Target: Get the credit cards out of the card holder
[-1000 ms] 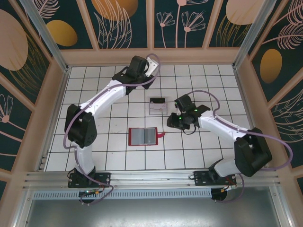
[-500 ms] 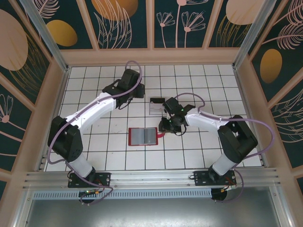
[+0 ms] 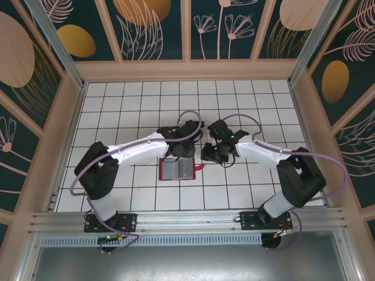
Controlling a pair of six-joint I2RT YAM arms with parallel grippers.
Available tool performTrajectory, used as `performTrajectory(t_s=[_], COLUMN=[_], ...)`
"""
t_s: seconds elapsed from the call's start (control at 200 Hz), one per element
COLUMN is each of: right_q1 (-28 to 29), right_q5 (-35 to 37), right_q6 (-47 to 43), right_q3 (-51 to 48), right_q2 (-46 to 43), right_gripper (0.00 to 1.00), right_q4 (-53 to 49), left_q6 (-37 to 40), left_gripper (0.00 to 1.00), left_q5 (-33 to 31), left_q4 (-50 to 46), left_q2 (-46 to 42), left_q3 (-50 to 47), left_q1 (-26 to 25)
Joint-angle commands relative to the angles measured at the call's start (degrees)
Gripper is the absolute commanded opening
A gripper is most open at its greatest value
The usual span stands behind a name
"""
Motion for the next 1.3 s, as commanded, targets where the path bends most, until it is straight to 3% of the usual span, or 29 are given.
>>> performTrajectory(t_s=[0.0,0.225,0.731,1.161,1.296], right_q1=[-3.01,-7.80,-8.87,-8.94,-8.73], right_q5=[2.51,2.08,0.85,0.58,0.27], right_q6=[1.15,-0.85,-1.53,-1.37,-1.28], right_q3=[-2.19,-3.85,-6.15,-5.72,-5.25], right_q2=[-4.96,-9.10,-10.50,-10.65,-10.74], right_gripper=[0.34,0.34,0.34,0.33,0.33], right_q4=[0.94,-0.09,0.68,0.43,0.07], left_q6=[-6.11,-7.82,-8.08,-8.08,-7.77], left_gripper=[0.33,0.35,0.37,0.11,0.10], left_q5=[0.11,1.78,1.40,-0.16,-1.88], left_q4=[-2.61,-1.97,-1.94,-2.37,-3.54], left_q2=[1.10,4.69,9.64,8.11,5.48], left_q3=[-1.15,-1.36,-2.21,-2.86,-2.14], left_q1=[-1.84,-4.11,-4.06,-4.13,-4.12])
